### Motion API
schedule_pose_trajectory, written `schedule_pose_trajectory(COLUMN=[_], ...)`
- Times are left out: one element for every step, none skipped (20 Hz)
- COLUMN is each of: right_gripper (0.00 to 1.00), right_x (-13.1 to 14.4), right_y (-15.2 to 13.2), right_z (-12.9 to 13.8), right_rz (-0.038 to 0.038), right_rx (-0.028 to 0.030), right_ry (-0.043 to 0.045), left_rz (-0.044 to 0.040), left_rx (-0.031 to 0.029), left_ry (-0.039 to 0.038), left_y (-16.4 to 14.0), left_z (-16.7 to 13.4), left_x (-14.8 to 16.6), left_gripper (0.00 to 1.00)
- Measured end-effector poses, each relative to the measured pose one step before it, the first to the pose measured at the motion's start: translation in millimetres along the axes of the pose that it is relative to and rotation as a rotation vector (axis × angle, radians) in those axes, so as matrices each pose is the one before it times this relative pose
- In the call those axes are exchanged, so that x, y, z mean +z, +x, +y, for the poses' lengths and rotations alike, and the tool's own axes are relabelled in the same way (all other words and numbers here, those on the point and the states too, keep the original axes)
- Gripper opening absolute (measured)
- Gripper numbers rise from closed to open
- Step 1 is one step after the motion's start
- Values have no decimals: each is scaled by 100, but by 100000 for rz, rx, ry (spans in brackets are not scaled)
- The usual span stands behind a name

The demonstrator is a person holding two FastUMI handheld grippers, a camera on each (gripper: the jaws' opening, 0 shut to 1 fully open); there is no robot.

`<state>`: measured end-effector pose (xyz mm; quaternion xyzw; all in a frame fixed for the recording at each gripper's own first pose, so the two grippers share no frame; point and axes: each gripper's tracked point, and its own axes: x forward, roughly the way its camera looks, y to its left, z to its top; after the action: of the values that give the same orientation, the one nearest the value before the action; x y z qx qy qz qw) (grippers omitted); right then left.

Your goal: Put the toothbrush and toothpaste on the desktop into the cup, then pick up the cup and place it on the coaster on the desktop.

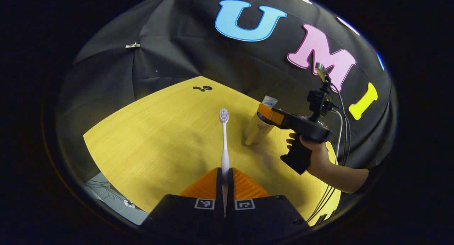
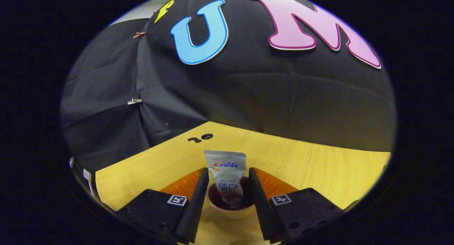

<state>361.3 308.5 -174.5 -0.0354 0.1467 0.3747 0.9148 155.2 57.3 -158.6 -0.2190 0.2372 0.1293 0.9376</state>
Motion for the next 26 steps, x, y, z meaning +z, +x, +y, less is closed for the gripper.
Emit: schedule_pose_trajectory(right_gripper=[82,84,100,100,99,99,98,99,98,98,98,98,98,98,99,98,98,98,98,98,99,98,98,98,98,98], right_x=[734,598,535,299,491,456,438,336,342,425,434,160,237,317,365,281,125,12,-6,37,82,46,-175,-76,-50,-23], right_y=[-514,-783,-551,-850,-959,-947,-939,-865,-646,-710,-671,-709,-773,-764,-738,-728,-877,-835,-783,-671,-645,-462,-501,-358,-379,-295], right_z=[24,-326,-199,-138,-291,-563,-596,-659,-720,-593,-986,-901,-976,-1012,-1176,-1013,-1158,-1001,-1019,-970,-1015,-873,-831,-570,-688,-647], right_rz=[-1411,-826,-502,-546,-677,-927,-939,-784,-774,-851,-436,162,357,-238,-520,-693,-370,-1,117,53,-419,-249,503,369,349,285], right_rx=[308,-1001,-30,-341,-587,-1004,-1118,-1002,-676,-884,-1560,-1488,-1594,-2083,-2171,-2114,-2194,-1952,-1898,-1894,-2295,-1999,-1884,-1170,-1652,-1479], right_ry=[-278,-399,420,664,382,-65,-514,-531,-361,-503,-224,387,466,105,-216,-63,46,155,150,332,507,388,119,-177,-104,312], left_rz=[-509,-711,-1250,-1551,-1852,-2051,-2390,-2388,-2349,-2485,-1678,-2132,-1902,-1647,-1441,-2243,-2240,-2175,-1952,-2064,-1711,-2246,-1624,-879,-1460,-1604], left_rx=[-479,-668,-616,-721,-922,-1211,-1909,-1995,-1731,-1884,-1405,-1740,-1883,-1745,-1223,-1108,-1733,-1937,-1810,-1357,-291,-716,-1227,-771,-459,744], left_ry=[-162,-32,578,1170,1541,1612,1671,1404,1000,630,92,177,175,325,415,543,411,389,345,775,1668,1638,1014,776,1836,3441], left_y=[32,16,4,139,112,91,200,154,191,248,265,430,438,646,619,479,796,777,774,1094,1065,1122,1284,936,1020,1063], left_z=[-272,-470,-438,-468,-559,-772,-831,-877,-622,-685,-582,-836,-730,-565,-638,-543,-513,-442,-317,-177,-12,-189,-227,-52,14,401], left_x=[5,135,420,417,708,718,941,701,777,616,549,770,786,660,765,838,870,617,597,394,397,363,190,-229,83,-65], left_gripper=[7,6,6,6,6,6,6,6,6,6,6,6,6,6,6,6,6,6,6,11,6,6,6,6,6,6])
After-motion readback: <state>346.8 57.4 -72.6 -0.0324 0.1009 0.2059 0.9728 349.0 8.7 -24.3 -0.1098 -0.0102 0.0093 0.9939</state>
